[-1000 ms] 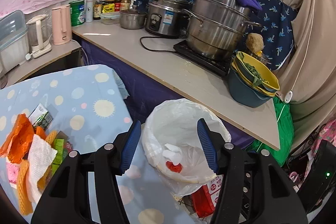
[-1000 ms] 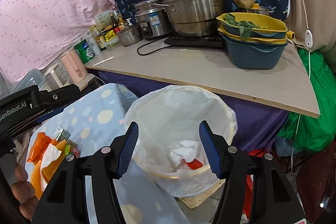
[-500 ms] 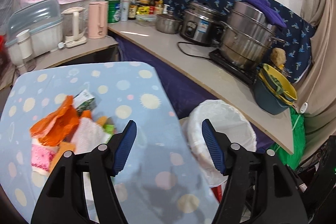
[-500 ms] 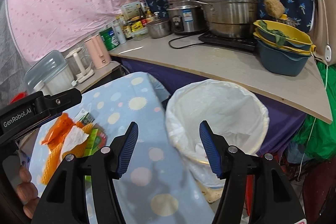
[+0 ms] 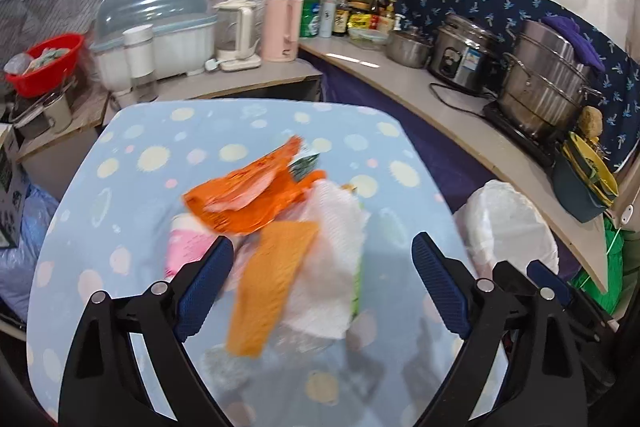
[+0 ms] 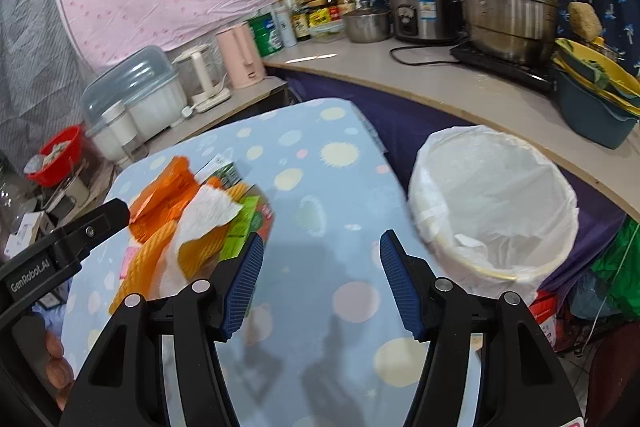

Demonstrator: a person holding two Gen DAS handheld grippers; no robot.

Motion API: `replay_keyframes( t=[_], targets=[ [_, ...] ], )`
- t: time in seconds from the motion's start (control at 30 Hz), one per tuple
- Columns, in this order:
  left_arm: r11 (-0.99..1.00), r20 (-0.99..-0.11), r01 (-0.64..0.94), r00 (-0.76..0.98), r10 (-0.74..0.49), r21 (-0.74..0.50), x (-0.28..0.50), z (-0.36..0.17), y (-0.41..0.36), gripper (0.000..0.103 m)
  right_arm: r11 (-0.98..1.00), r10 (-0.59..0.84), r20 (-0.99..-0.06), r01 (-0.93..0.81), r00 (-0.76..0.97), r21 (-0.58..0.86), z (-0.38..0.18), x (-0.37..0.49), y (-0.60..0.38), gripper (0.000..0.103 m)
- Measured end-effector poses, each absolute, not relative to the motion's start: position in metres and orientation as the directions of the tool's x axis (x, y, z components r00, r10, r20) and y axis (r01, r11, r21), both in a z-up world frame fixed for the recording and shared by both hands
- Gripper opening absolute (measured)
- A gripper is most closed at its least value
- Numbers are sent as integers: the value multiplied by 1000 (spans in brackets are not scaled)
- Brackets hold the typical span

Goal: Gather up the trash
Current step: 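Grasp an orange foam mesh sleeve with the left gripper while the right grasps a white paper towel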

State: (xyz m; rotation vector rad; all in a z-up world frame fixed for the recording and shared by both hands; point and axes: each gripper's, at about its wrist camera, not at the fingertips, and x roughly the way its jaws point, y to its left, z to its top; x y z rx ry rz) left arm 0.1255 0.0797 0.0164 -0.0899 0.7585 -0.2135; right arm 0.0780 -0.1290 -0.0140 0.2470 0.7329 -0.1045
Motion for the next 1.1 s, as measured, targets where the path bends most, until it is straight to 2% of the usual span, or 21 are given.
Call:
replay_keyframes(
  t=[0.2, 0.47, 0.53, 0.6, 0.63, 0.8, 0.9, 1.1],
  targets=[
    [981, -724, 105, 663, -193, -164, 117, -12, 118, 86, 975, 51, -699, 116, 713, 190, -28, 86, -96, 59],
    [980, -755, 86, 626, -195, -181, 118, -38, 131, 85, 981, 97, -724, 57, 683, 185, -39, 96, -66, 59],
    [977, -754, 95, 623, -208, -191, 120, -40, 132, 79, 981, 106, -728, 46, 677, 186, -41, 98, -62, 59],
    [974, -759, 111, 611, -225, -200, 122, -43, 132, 67, 981, 115, -733, 37, 670, 188, -42, 100, -58, 59],
    [970, -763, 122, 600, -240, -209, 124, -46, 132, 63, 981, 120, -735, 34, 667, 191, -43, 102, -57, 59],
    [957, -778, 156, 558, -290, -245, 128, -53, 132, 22, 978, 149, -747, 13, 648, 207, -48, 111, -49, 59],
    [949, -771, 156, 555, -313, -273, 128, -53, 138, 14, 978, 162, -748, -3, 643, 209, -50, 116, -42, 58],
    [946, -762, 155, 562, -322, -286, 127, -50, 146, 13, 977, 185, -752, -38, 632, 208, -54, 130, -28, 54]
  ],
)
